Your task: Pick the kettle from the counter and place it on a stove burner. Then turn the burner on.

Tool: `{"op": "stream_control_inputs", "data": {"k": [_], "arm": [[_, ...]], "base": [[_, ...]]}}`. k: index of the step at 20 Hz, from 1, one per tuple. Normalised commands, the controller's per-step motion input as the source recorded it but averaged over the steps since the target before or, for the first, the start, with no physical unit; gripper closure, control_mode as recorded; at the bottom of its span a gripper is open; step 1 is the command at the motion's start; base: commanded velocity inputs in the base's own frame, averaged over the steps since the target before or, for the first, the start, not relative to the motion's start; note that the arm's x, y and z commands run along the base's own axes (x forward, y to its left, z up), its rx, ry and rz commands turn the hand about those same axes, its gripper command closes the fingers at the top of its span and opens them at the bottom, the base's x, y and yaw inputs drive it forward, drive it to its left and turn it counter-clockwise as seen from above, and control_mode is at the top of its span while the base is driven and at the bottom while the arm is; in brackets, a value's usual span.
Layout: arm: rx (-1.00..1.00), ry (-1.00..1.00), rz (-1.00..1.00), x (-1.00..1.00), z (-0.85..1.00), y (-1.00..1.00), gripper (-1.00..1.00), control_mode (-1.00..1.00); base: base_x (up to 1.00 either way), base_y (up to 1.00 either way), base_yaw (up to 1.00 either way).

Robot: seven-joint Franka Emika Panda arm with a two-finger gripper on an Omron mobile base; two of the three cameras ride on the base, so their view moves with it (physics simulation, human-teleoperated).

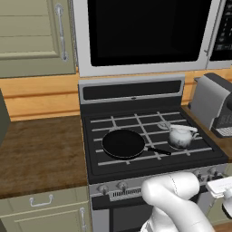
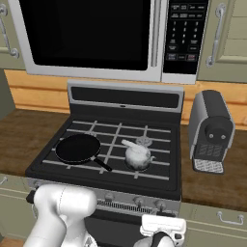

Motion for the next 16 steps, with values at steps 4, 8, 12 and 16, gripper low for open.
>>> {"op": "stream_control_inputs", "data": {"k": [4,8,12,16], "arm": [[0.00,0.00,0.00,0.00,-0.05,0.10,-1.00,-1.00],[0.00,-0.04,-0.03,0.00,0.07,0.00,-1.00,-1.00],[0.00,-0.06,-0.05,0.00,0.20,0.00,-1.00,-1.00],[0.00,-0.03,-0.02,0.00,0.14,0.00,-1.00,-1.00]], "base": [[0.00,0.00,0.00],[0.00,0.00,0.00],[0.00,0.00,0.00],[0.00,0.00,0.00]]}}
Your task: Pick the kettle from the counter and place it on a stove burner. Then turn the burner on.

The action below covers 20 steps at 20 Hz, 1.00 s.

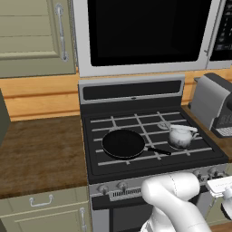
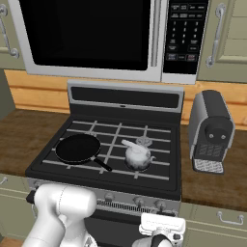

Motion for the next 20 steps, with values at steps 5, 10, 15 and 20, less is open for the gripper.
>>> {"op": "stream_control_inputs", "data": {"k": [5,10,15,20], "arm": [[0.00,0.00,0.00,0.00,0.05,0.01,-1.00,-1.00],[0.00,0.00,0.00,0.00,0.01,0.03,-1.00,-1.00],[0.00,0.00,0.00,0.04,0.00,0.11,-1.00,-1.00],[0.00,0.00,0.00,0.21,0.01,0.08,-1.00,-1.00]], "base": [[0.00,0.00,0.00],[0.00,0.00,0.00],[0.00,0.00,0.00],[0.00,0.00,0.00]]}}
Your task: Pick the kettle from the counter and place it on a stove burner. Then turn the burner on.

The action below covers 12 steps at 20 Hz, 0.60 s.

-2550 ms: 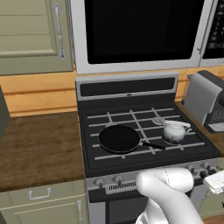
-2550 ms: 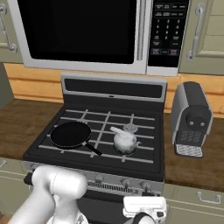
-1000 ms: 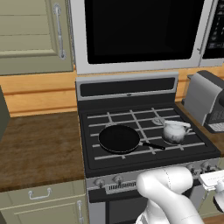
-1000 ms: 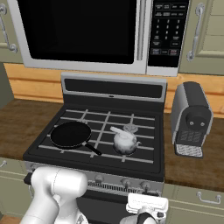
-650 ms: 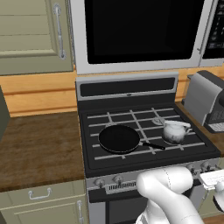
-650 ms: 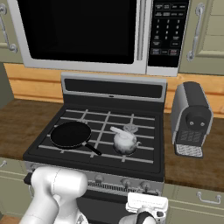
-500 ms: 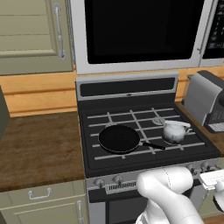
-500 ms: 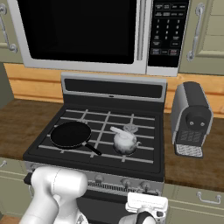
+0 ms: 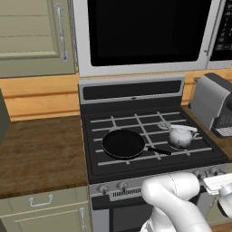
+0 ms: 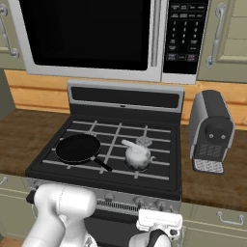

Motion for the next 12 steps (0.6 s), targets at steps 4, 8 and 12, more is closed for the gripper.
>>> {"op": "stream_control_inputs", "data": {"k": [4,8,12], "arm": [[0.00,0.00,0.00,0.27,0.01,0.00,-1.00,-1.00],[0.00,0.02,0.00,0.30,0.00,0.00,1.00,-1.00],[0.00,0.03,0.00,0.26,0.00,0.00,1.00,-1.00]], "base": [[0.00,0.00,0.00],[0.00,0.00,0.00],[0.00,0.00,0.00]]}}
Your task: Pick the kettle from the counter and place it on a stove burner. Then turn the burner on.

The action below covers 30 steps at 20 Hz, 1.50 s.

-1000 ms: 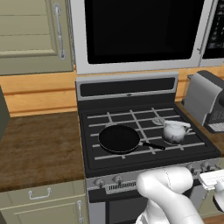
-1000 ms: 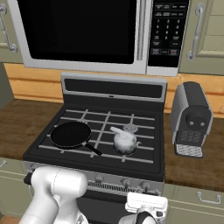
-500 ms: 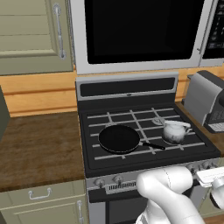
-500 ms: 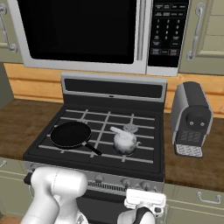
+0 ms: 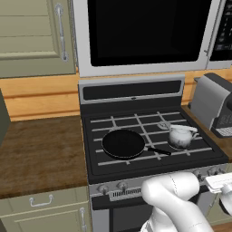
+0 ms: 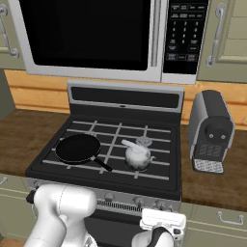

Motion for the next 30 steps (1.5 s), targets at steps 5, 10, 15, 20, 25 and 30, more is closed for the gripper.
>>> {"op": "stream_control_inputs", "data": {"k": [5,10,15,20,25,30], "arm": [[0.00,0.00,0.00,0.01,0.00,0.00,1.00,-1.00],[-0.01,0.00,0.00,0.00,0.00,0.03,1.00,-1.00],[-0.17,0.17,0.00,0.00,0.00,0.03,1.00,-1.00],[-0.27,0.15,0.10,-0.01,0.00,0.00,1.00,-1.00],[-0.25,0.05,0.12,-0.05,0.00,0.00,1.00,-1.00],[-0.24,0.00,0.15,-0.14,-0.01,0.00,1.00,-1.00]], "base": [[0.00,0.00,0.00],[0.00,0.00,0.00],[0.00,0.00,0.00],[0.00,0.00,0.00],[0.00,0.00,0.00],[0.00,0.00,0.00]]}}
